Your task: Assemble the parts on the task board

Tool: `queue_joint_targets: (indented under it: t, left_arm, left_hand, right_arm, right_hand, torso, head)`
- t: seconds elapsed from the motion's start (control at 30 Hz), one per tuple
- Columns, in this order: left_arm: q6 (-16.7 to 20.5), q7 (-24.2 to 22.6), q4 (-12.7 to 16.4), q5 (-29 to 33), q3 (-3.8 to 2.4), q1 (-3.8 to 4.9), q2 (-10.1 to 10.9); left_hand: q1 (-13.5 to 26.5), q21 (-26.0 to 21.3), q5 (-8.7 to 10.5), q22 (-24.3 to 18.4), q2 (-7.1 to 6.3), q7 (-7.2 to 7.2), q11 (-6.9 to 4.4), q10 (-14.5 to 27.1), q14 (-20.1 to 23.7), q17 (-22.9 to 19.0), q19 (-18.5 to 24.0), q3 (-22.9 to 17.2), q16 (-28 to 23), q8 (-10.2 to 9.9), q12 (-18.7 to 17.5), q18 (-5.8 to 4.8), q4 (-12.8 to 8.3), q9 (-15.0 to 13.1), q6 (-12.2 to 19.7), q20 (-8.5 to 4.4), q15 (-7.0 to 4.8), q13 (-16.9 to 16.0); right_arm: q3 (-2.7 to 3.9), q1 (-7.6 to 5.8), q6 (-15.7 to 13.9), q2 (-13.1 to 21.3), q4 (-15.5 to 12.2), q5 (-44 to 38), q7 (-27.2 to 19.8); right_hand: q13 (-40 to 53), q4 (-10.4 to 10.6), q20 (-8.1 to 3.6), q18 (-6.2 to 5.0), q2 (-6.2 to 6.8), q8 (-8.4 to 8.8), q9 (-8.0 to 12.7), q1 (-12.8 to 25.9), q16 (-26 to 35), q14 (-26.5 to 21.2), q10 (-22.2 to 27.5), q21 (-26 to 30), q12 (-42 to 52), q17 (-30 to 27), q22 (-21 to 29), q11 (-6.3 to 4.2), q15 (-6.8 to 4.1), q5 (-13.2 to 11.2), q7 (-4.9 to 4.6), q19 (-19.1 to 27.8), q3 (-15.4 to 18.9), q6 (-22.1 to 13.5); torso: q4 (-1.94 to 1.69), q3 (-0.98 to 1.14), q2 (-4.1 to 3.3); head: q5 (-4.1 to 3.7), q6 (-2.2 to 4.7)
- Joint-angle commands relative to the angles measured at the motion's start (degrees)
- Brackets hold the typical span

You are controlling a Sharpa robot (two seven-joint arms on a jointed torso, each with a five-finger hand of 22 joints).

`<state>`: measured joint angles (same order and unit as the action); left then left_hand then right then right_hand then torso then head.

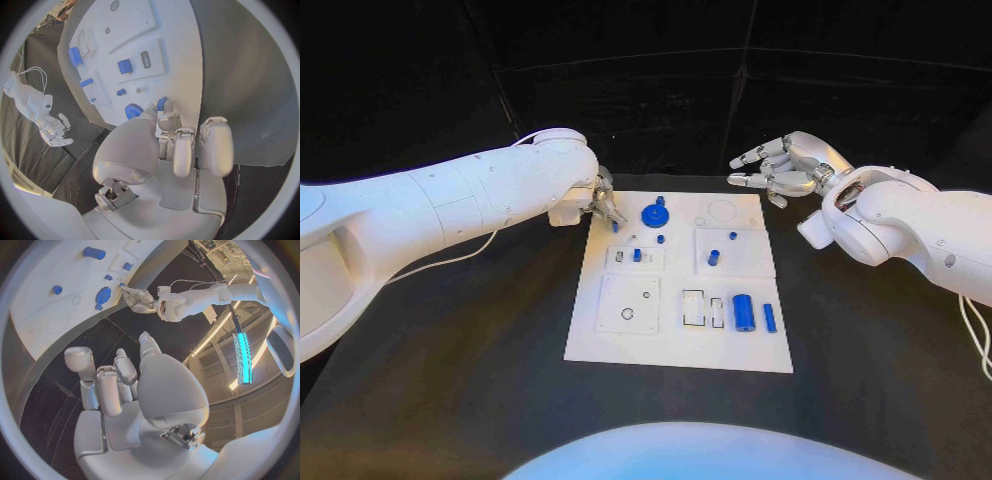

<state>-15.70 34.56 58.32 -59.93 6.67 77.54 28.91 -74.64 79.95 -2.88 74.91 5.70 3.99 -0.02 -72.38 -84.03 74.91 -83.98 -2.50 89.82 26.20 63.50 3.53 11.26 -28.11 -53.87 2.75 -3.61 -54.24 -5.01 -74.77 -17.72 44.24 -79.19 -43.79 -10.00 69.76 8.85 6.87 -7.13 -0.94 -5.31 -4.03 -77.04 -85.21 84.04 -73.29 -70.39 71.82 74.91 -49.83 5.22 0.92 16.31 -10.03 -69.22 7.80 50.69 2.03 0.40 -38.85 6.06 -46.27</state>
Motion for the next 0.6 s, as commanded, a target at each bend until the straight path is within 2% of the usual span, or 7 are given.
queue_joint_targets:
  t: [0.03,0.2,0.27,0.33,0.37,0.5,0.6]
  left_arm:
    - [0.0,-0.5,-0.1,0.2,-0.02,0.05,-0.1]
    - [0.3,-0.5,0.0,0.2,-0.02,0.03,-0.1]
    - [0.3,-0.5,0.0,0.2,-0.02,0.01,0.0]
    - [0.5,-0.6,0.1,0.2,-0.02,0.0,0.0]
    - [0.6,-0.7,0.1,0.2,-0.02,0.0,0.1]
    - [1.5,-1.2,0.5,0.4,-0.02,-0.02,0.5]
    - [2.9,-1.5,1.3,1.0,-0.03,-0.02,1.2]
  left_hand:
    - [-2.5,0.1,-0.18,2.1,0.69,-0.33,-0.57,0.2,-6.0,15.1,-0.4,-2.2,0.2,0.0,-0.1,-0.44,-1.6,0.2,0.1,-0.47,-0.48,0.2]
    - [-6.6,0.0,-0.21,2.1,1.29,-0.32,-0.64,0.5,-6.0,15.1,-0.3,-7.7,0.2,-0.1,-0.8,-0.43,-5.5,0.5,0.6,-0.71,-0.63,0.6]
    - [-5.8,-0.1,-0.24,2.2,-0.12,0.5,-0.28,0.5,-6.0,15.1,-0.3,-12.9,0.2,0.8,-1.4,-0.4,-7.1,-0.1,0.8,-0.69,-0.28,1.1]
    - [-4.6,-0.1,-0.23,2.2,-0.84,0.04,-0.45,0.3,-6.0,15.1,-0.3,-15.5,0.2,1.2,-1.4,-0.44,-7.5,-0.4,1.0,-0.44,-0.25,1.3]
    - [-2.7,-0.1,-0.44,2.3,-2.04,0.28,-0.59,0.1,-6.0,15.1,-0.3,-19.3,0.2,2.0,-1.5,-0.38,-7.9,-1.0,1.2,-0.51,-0.03,1.4]
    - [0.1,-0.2,-0.25,2.3,-4.08,0.06,-0.38,-0.1,-6.0,15.1,-0.3,-24.8,0.2,3.0,-1.4,-0.39,-9.0,-1.8,1.7,-0.4,-0.14,1.5]
    - [1.2,-0.4,-0.21,2.2,-4.57,0.08,-0.43,-0.2,-6.0,15.1,-0.2,-27.2,0.2,3.5,-1.4,-0.38,-9.5,-2.2,1.7,-0.32,-0.24,1.5]
  right_arm:
    - [0.05,-0.09,0.3,0.0,-0.1,0.2,-0.3]
    - [0.05,-0.09,0.3,0.1,-0.1,0.2,-0.3]
    - [0.05,-0.09,0.3,0.1,-0.1,0.2,-0.3]
    - [0.05,-0.09,0.3,0.1,-0.1,0.2,-0.3]
    - [0.05,-0.09,0.3,0.1,-0.1,0.2,-0.3]
    - [0.05,-0.09,0.4,0.1,-0.1,0.2,-0.3]
    - [0.05,-0.09,0.5,0.2,-0.1,0.2,-0.3]
  right_hand:
    - [0.1,0.0,0.0,-0.33,-0.32,-0.13,0.1,0.1,0.2,3.7,0.2,0.3,0.1,5.7,0.0,0.0,-0.17,0.1,-0.17,0.2,0.4,0.1]
    - [0.1,0.0,0.0,-0.33,-0.32,-0.13,0.1,0.1,0.2,3.7,0.2,0.3,0.1,5.7,0.0,0.0,-0.17,0.1,-0.17,0.2,0.4,0.1]
    - [0.1,0.0,0.0,-0.33,-0.32,-0.13,0.1,0.1,0.2,3.7,0.2,0.3,0.1,5.7,0.0,0.0,-0.17,0.1,-0.17,0.2,0.4,0.1]
    - [0.1,0.0,0.0,-0.33,-0.32,-0.13,0.1,0.1,0.2,3.7,0.2,0.3,0.1,5.7,0.0,0.0,-0.17,0.1,-0.17,0.2,0.4,0.1]
    - [0.1,0.0,0.0,-0.33,-0.32,-0.13,0.1,0.1,0.2,3.7,0.2,0.3,0.1,5.7,0.0,0.0,-0.17,0.1,-0.17,0.2,0.4,0.1]
    - [0.1,0.0,0.0,-0.33,-0.32,-0.13,0.1,0.1,0.2,3.7,0.2,0.3,0.1,5.7,0.0,0.0,-0.17,0.1,-0.17,0.2,0.4,0.1]
    - [0.1,0.0,0.0,-0.33,-0.32,-0.13,0.1,0.1,0.2,3.7,0.2,0.3,0.1,5.7,0.0,0.0,-0.17,0.1,-0.17,0.2,0.4,0.1]
  torso:
    - [0.01,-0.01,0.01]
    - [-0.03,-0.02,0.01]
    - [-0.03,-0.02,0.02]
    - [-0.03,0.0,0.01]
    - [-0.03,0.0,0.01]
    - [-0.01,-0.01,0.03]
    - [-0.08,-0.01,0.08]
  head:
    - [-0.02,-0.03]
    - [0.02,-0.08]
    - [0.04,-0.09]
    - [0.1,-0.15]
    - [0.11,-0.16]
    - [0.16,-0.18]
    - [0.17,-0.14]
